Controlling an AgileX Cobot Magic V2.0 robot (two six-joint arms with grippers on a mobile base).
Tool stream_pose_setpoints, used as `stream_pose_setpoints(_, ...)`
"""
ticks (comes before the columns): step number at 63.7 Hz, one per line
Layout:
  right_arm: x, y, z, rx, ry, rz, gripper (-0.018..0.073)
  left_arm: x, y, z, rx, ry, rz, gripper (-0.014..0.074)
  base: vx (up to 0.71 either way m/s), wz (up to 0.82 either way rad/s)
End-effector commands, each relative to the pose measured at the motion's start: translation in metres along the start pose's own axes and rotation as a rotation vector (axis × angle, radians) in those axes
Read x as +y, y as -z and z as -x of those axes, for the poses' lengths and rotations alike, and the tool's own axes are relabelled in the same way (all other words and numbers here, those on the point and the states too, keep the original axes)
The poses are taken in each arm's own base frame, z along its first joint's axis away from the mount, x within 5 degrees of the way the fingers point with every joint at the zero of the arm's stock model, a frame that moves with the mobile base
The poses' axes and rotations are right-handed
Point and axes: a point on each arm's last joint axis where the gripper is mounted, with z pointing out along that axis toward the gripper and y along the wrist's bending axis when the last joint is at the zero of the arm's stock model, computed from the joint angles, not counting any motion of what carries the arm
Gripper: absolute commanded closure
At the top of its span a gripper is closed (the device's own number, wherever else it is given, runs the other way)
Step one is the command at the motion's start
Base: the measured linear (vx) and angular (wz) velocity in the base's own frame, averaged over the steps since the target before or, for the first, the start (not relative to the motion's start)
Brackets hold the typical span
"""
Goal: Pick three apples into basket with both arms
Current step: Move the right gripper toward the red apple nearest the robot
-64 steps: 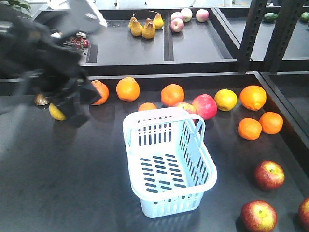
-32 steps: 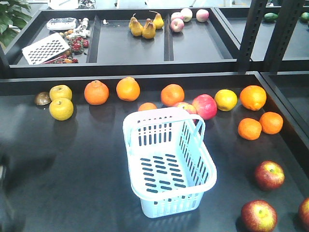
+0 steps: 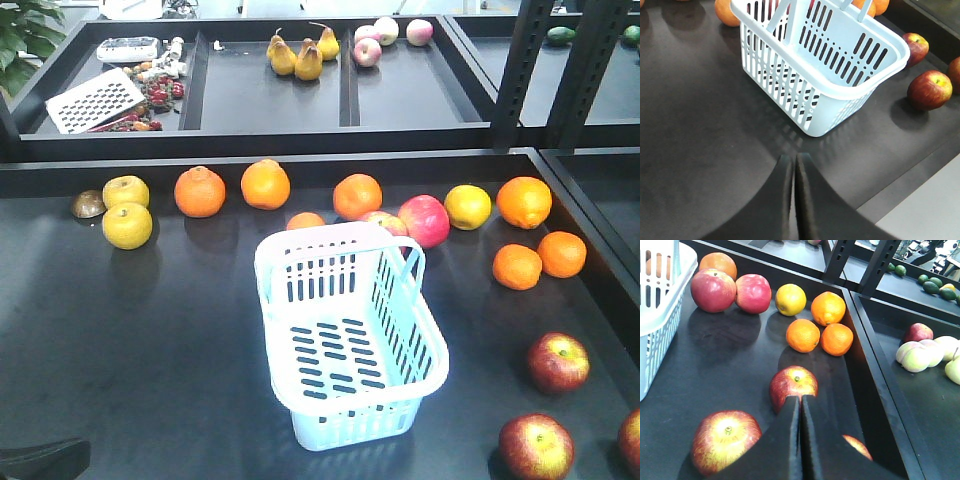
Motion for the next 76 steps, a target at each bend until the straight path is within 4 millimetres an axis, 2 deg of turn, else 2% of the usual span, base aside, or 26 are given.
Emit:
stream_pose_setpoints(1, -0.006, 0.004, 0.016, -0.108, 0.030, -0.041, 0.0568, -0.001, 0.003, 0.015, -0.113, 0.003, 0.001, 0.0604, 0.00, 0.00)
stream_pose_setpoints(8, -0.007, 0.005, 0.022, -0.170, -0.027, -0.042, 0.0568, 0.001, 0.002, 0.015, -0.142, -0.015, 0.015, 0.0604, 0.00, 0.00)
stream_pose_setpoints(24, -0.011, 0.010, 0.039, -0.386, -0.408, -0.015, 0.0568, 0.008, -0.007, -0.004, -0.151, -0.003, 0.039, 0.0604, 0.00, 0.00)
stream_pose_setpoints(38, -0.012, 0.011, 0.041, -0.415, -0.476, -0.010, 0.0568, 0.008, -0.007, -0.005, -0.150, 0.008, 0.039, 0.0604, 0.00, 0.00)
stream_pose_setpoints(46, -0.013, 0.012, 0.042, -0.433, -0.797, 0.050, 0.0568, 0.008, -0.007, -0.005, -0.150, 0.008, 0.039, 0.0604, 0.00, 0.00)
stream_pose_setpoints(55, -0.016, 0.013, 0.044, -0.467, -1.038, 0.083, 0.0565, 0.008, -0.007, -0.005, -0.150, 0.008, 0.039, 0.0604, 0.00, 0.00)
stream_pose_setpoints(59, -0.020, 0.017, 0.051, -0.496, -1.127, 0.103, 0.0563, 0.008, -0.007, -0.005, -0.150, 0.008, 0.039, 0.0604, 0.00, 0.00)
stream_pose_setpoints(63, -0.024, 0.025, 0.064, -0.522, -1.089, 0.117, 0.0563, 0.008, -0.008, -0.005, -0.149, 0.008, 0.038, 0.0604, 0.00, 0.00)
stream_pose_setpoints(68, -0.028, 0.039, 0.087, -0.537, -0.944, 0.128, 0.0563, 0.008, -0.007, -0.005, -0.150, 0.008, 0.039, 0.0604, 0.00, 0.00)
stream_pose_setpoints(76, -0.031, 0.044, 0.117, -0.412, -0.802, 0.179, 0.0563, 0.008, -0.007, -0.005, -0.150, 0.008, 0.039, 0.0604, 0.00, 0.00)
